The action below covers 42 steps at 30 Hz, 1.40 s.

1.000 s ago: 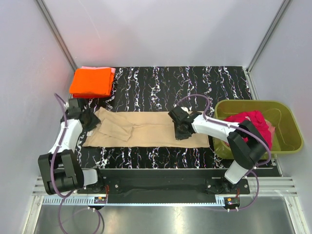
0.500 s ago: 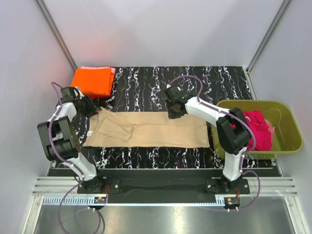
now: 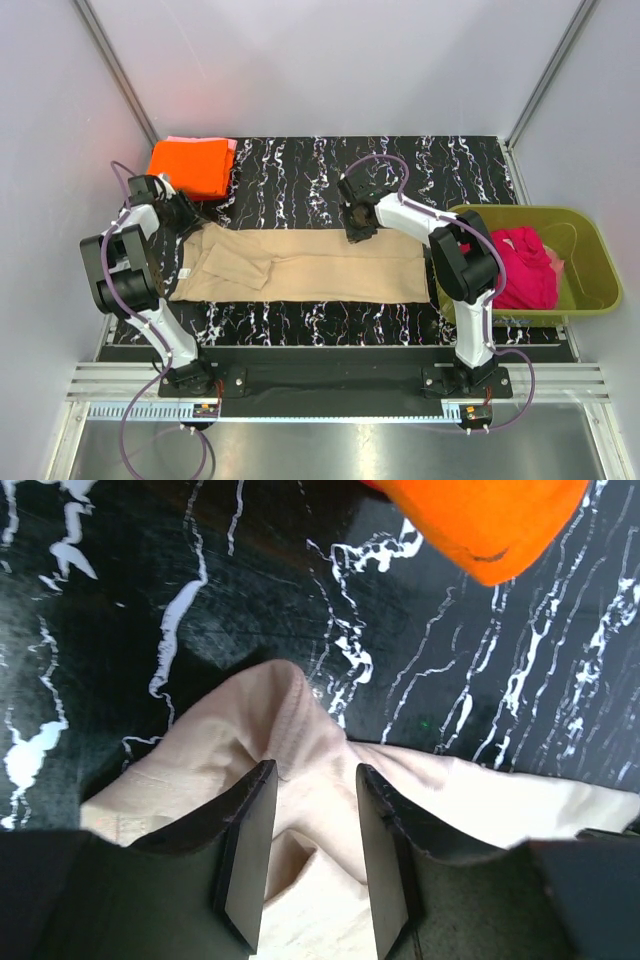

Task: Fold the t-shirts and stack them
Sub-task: Fold the tshirt

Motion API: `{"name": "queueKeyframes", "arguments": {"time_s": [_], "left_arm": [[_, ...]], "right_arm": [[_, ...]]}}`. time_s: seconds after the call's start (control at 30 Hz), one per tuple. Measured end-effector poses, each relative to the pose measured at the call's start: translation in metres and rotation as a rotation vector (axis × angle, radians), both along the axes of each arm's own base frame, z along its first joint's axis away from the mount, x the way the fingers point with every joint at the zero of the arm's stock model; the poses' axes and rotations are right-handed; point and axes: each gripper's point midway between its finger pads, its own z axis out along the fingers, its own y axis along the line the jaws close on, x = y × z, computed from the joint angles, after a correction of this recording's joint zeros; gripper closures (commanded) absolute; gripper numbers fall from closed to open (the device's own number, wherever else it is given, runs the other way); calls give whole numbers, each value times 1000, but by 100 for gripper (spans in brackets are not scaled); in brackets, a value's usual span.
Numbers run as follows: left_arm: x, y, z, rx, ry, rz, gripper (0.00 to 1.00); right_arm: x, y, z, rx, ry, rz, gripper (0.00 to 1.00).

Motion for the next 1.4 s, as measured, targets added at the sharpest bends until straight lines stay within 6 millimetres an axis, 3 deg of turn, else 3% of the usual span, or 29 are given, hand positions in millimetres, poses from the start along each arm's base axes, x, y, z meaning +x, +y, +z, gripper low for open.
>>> {"name": "queueKeyframes", "arguments": {"time_s": [0.63,1.13,1.2,1.3,1.37,1.4], "left_arm": [[10,5,-23,9,15,-10,59],[19,4,-24,-14,-4,-6,61],[20,4,-26,-19,0,-5,64],[21,4,-30,-25,8,-1,85],[21,4,-31,-30,14,5,100],[21,4,-31,-29,17,5,100]], "right_arm": [[9,4,4,8,-16,0,82],[8,1,-5,-6,-1,1,83],[8,1,-5,-7,-1,2,83],[8,0,-5,-8,-2,1,84],[9,-1,-6,-11,-2,-3,94],[10,-3,-7,-13,-1,-10,97]]}}
